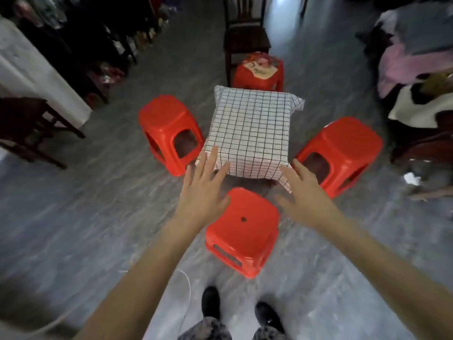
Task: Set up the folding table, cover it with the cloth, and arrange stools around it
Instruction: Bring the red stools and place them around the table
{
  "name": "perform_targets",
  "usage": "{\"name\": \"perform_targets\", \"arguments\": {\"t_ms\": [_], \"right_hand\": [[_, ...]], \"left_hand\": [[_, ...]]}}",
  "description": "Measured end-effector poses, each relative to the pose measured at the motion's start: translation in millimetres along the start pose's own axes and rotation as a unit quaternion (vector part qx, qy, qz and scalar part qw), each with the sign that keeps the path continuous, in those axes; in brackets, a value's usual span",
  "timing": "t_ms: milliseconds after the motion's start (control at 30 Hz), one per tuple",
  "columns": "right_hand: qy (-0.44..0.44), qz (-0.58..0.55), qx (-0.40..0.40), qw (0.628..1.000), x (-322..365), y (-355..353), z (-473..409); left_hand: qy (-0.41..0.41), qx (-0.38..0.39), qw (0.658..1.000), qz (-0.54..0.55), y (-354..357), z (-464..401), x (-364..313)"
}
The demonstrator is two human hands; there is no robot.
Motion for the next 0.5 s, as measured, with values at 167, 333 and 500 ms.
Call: {"name": "perform_targets", "arguments": {"t_ms": [167, 333, 500], "right_hand": [[0.112, -0.021, 0.051, 0.992, -29, 99, 19], [0.178, -0.044, 0.103, 0.978, -62, 198, 34], [0.198, -0.029, 0.159, 0.967, -97, 302, 16]], "left_hand": [[0.042, 0.081, 0.996, 0.022, 99, -11, 54], [0.045, 0.144, 0.987, 0.050, 217, -4, 98], [0.085, 0.292, 0.953, -0.006, 358, 15, 102]]}}
Point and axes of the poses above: each hand's wrist, its own z-axis away from the middle knuckle, its own y-axis out of the palm, x = y × z, the point moved 10 cm from there along -z, towards the middle knuckle, and after that the axes turned 1 degree about -x, right-handed, at the moved point
